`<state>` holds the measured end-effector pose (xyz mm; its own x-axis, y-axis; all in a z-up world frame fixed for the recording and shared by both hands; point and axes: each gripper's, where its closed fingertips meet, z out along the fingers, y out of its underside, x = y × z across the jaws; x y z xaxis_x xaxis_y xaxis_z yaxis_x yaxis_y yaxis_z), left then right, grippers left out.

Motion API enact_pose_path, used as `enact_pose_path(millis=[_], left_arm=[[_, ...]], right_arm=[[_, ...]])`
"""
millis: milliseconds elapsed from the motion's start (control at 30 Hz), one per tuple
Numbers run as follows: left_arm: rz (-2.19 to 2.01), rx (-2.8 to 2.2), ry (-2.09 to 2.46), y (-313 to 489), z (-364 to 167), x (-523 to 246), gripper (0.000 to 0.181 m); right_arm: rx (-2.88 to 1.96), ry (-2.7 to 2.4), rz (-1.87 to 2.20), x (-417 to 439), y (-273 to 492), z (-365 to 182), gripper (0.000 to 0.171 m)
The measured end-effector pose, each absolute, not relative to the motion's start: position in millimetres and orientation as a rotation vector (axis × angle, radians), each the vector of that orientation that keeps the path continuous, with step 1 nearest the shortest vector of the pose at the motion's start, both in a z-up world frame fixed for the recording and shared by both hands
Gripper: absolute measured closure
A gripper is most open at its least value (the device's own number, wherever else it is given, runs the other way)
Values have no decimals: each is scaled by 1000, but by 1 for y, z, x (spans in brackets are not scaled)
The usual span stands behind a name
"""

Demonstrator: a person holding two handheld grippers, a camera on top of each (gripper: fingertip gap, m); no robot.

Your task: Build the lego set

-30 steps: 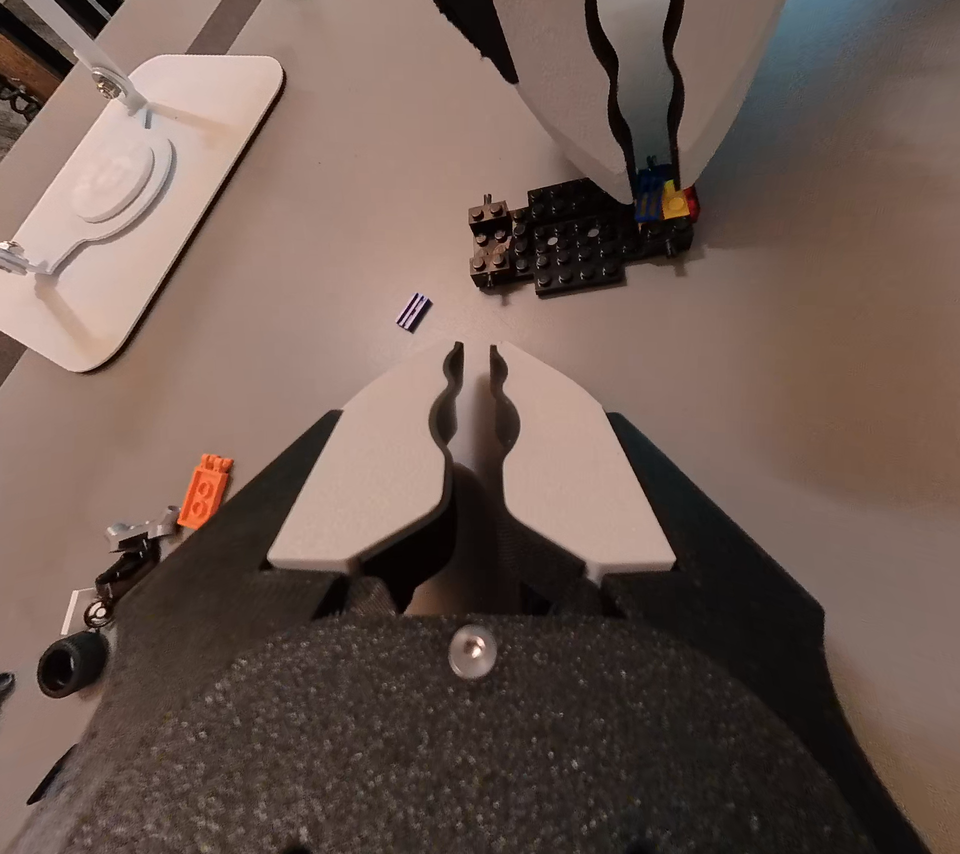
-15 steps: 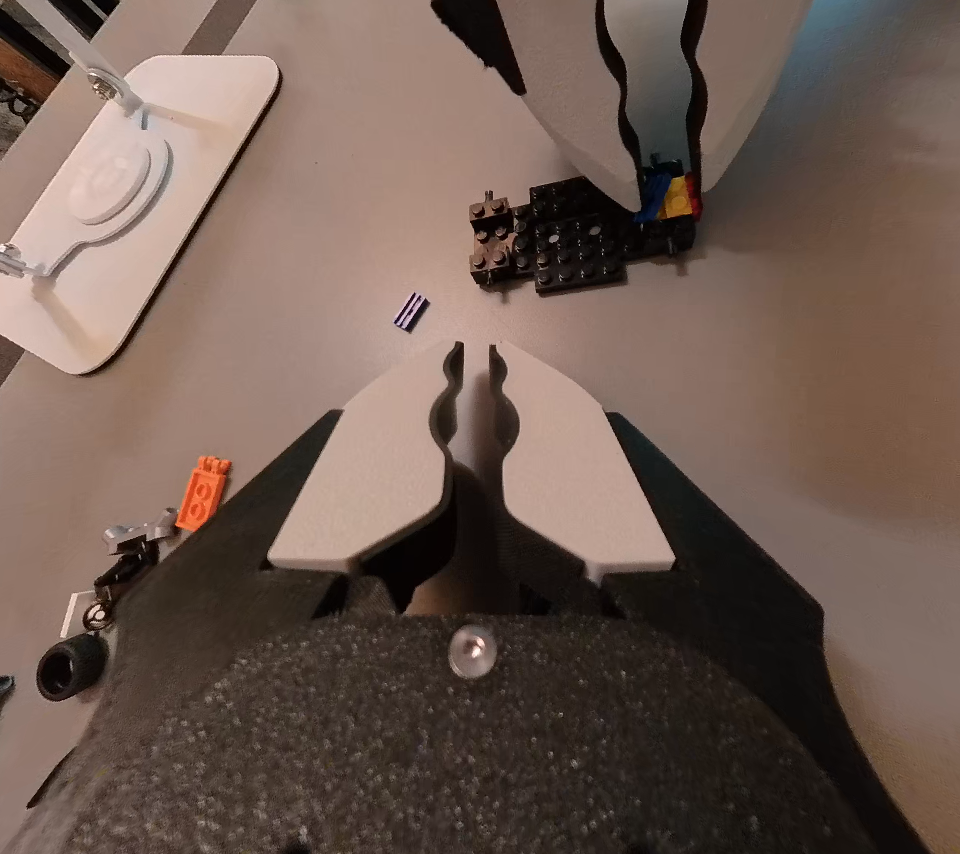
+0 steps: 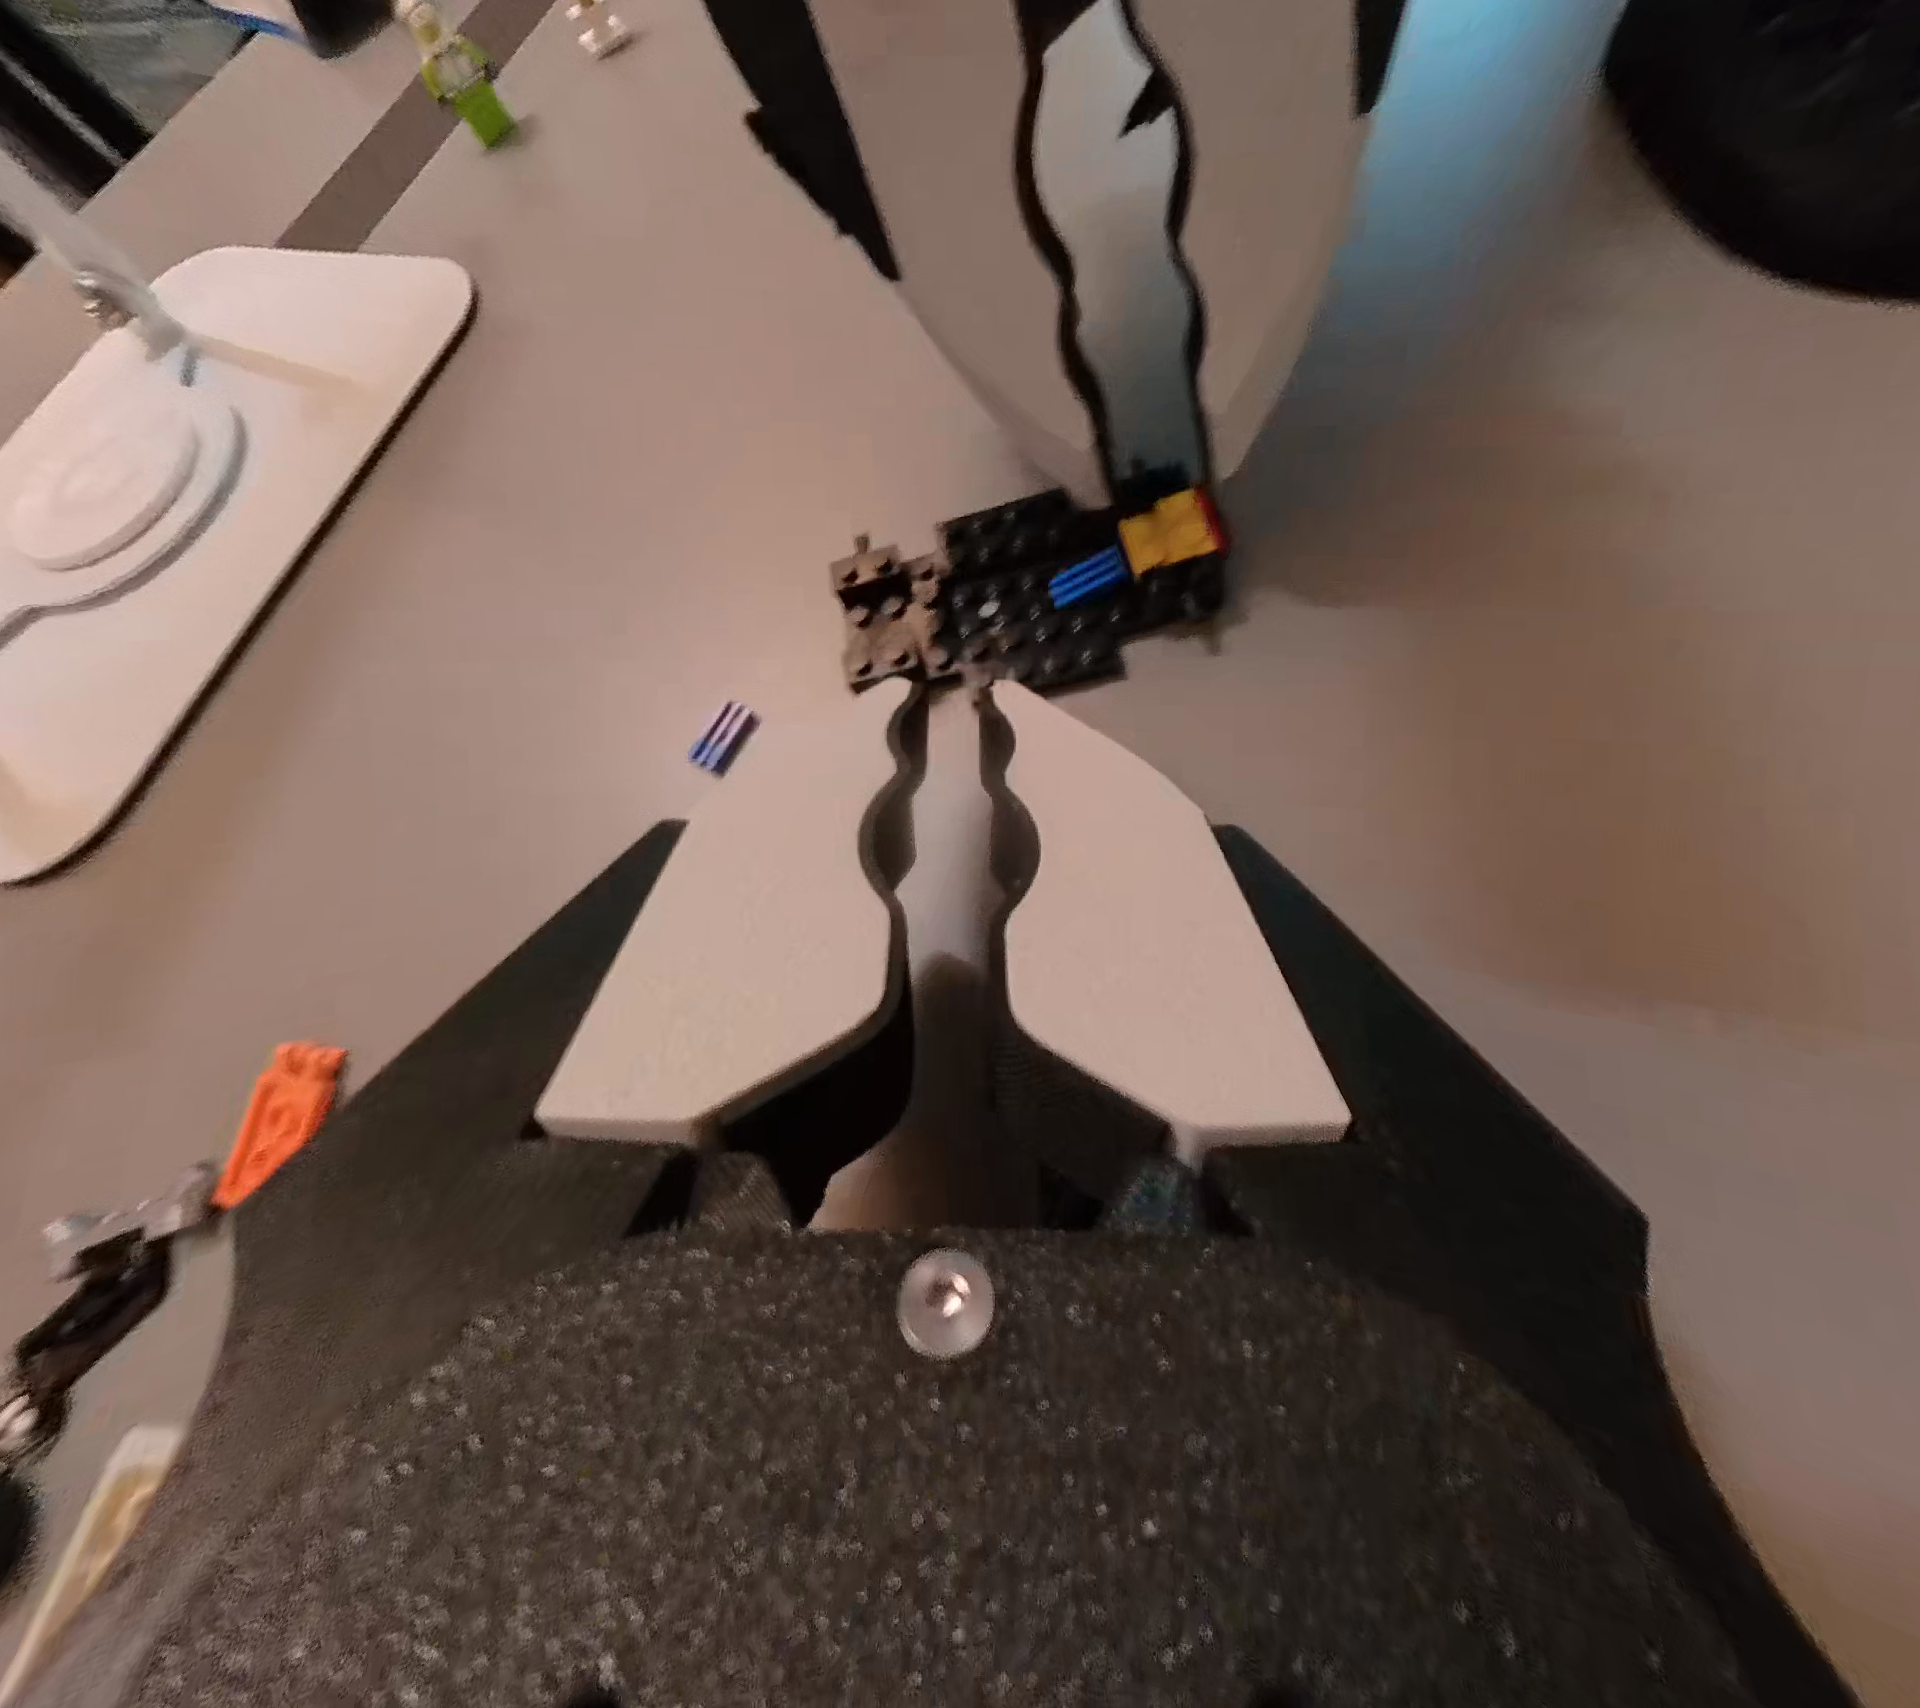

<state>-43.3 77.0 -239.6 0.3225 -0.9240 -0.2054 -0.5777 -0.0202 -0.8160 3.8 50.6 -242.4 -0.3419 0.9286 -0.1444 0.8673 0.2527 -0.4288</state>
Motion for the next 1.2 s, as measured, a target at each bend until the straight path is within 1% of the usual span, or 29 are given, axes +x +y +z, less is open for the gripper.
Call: enact_pose_path(millis=[233,400,800,1200], left_arm=[[-505,-1731,1372,75,-244,-35,173],[-470,-1745,1372,75,-248,-39,173],[-449,-1744,1390,75,-252,-44,174],[-450,-1741,1403,75,-253,-48,174]], right_arm=[[-1846,-2245,695,-6,68,-243,156],[-1833,-2349,630,-7,64,-252,155],[-1869,-2453,689,-8,62,-259,152],[-1811,-2463,766,-12,63,-257,157]])
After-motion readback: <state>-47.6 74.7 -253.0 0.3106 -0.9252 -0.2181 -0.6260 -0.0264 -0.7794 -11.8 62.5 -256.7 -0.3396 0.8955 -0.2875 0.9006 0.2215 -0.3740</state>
